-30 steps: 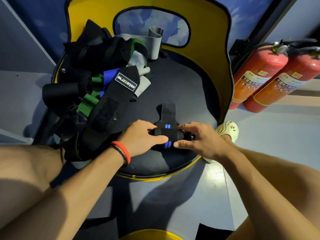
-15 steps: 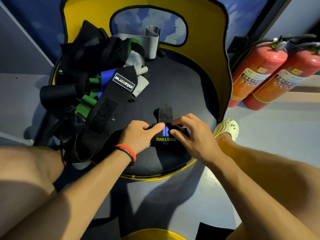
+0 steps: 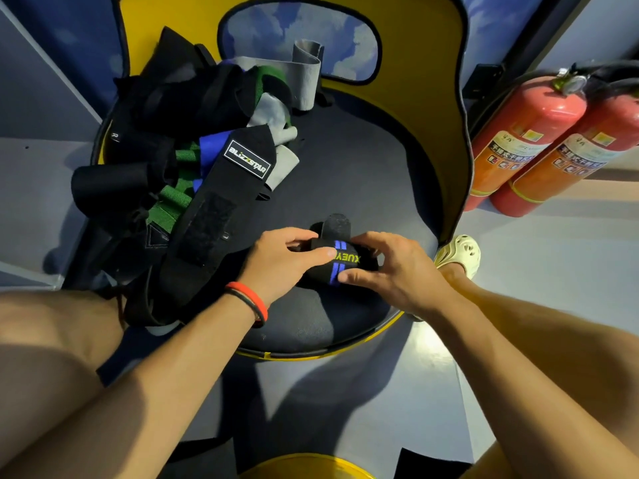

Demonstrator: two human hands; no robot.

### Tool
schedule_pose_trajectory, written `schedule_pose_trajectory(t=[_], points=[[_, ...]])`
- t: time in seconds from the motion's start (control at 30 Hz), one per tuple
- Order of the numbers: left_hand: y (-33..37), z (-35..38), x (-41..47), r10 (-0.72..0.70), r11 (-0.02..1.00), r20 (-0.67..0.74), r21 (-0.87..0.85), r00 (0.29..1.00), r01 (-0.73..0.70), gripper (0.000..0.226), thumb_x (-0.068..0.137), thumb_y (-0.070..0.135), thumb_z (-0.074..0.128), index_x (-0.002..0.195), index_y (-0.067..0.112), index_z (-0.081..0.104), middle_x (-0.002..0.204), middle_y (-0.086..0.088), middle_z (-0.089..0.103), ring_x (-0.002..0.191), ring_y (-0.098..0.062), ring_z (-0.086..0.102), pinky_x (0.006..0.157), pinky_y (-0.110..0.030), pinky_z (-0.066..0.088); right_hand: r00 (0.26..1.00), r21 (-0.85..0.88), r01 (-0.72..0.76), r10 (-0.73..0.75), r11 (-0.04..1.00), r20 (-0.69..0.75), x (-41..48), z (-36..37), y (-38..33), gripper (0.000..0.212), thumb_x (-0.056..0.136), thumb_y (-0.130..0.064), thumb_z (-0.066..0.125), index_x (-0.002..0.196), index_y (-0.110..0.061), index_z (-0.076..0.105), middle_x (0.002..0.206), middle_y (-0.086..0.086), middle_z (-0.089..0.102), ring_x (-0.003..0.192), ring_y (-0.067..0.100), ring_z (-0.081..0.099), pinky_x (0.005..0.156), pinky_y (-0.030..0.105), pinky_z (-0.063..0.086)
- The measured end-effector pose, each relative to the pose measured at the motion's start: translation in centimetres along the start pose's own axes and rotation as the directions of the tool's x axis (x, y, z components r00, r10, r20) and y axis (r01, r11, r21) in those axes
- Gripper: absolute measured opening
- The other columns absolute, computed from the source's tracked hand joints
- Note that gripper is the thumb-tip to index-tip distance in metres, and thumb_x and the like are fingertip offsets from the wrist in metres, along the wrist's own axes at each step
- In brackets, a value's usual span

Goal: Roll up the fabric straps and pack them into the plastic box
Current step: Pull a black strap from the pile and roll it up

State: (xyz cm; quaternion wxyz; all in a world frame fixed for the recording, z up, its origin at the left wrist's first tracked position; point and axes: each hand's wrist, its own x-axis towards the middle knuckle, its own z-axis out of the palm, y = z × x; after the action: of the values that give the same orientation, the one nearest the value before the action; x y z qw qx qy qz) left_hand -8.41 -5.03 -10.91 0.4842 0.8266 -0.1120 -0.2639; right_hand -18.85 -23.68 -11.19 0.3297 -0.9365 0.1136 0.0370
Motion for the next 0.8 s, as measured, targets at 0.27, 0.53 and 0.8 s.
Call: schedule_pose_trajectory(t=[0.27, 0.53, 0.8], points=[[0.2, 0.1, -0.9, -0.07, 0.996, 0.033, 0.06, 0.997, 0.068, 0.024, 0.076, 0.047, 0.083, 0.087, 0.027, 0.078, 0.082, 0.009, 0.076, 0.081, -0.005, 0.072, 0.08, -0.031, 0.06, 0.986, -0.028, 0.003, 0.001, 1.0, 0.17, -0.4, -0.3, 0.2, 0.065, 0.088, -0.076, 0.049, 0.123, -0.025, 0.069, 0.1, 0.002, 0.054, 0.098, 0.016, 0.051, 0.088, 0.035, 0.049], [0.3, 0.1, -0.3, -0.13, 0.976, 0.016, 0.179, 0.991, 0.126, 0.057, 0.081, 0.061, 0.067, 0.086, 0.004, 0.072, 0.087, -0.019, 0.067, 0.087, -0.036, 0.064, 0.077, -0.04, 0.056, 0.942, -0.127, 0.17, -0.199, 0.977, -0.271, -1.3, 1.9, -1.2, 0.028, 0.095, -0.045, 0.065, 0.111, -0.023, 0.068, 0.103, -0.003, 0.059, 0.093, 0.022, 0.055, 0.08, 0.04, 0.05], [0.3, 0.1, 0.6, -0.069, 0.957, -0.093, 0.275, 0.993, 0.092, 0.03, 0.093, 0.054, 0.056, 0.089, 0.026, 0.068, 0.106, -0.001, 0.057, 0.105, -0.027, 0.057, 0.091, -0.037, 0.049, 0.943, -0.388, 0.126, -0.232, 0.913, -0.239, -1.8, 4.3, -3.2, 0.077, 0.071, -0.037, 0.084, 0.138, -0.011, 0.056, 0.136, 0.005, 0.059, 0.122, 0.029, 0.055, 0.107, 0.042, 0.043]])
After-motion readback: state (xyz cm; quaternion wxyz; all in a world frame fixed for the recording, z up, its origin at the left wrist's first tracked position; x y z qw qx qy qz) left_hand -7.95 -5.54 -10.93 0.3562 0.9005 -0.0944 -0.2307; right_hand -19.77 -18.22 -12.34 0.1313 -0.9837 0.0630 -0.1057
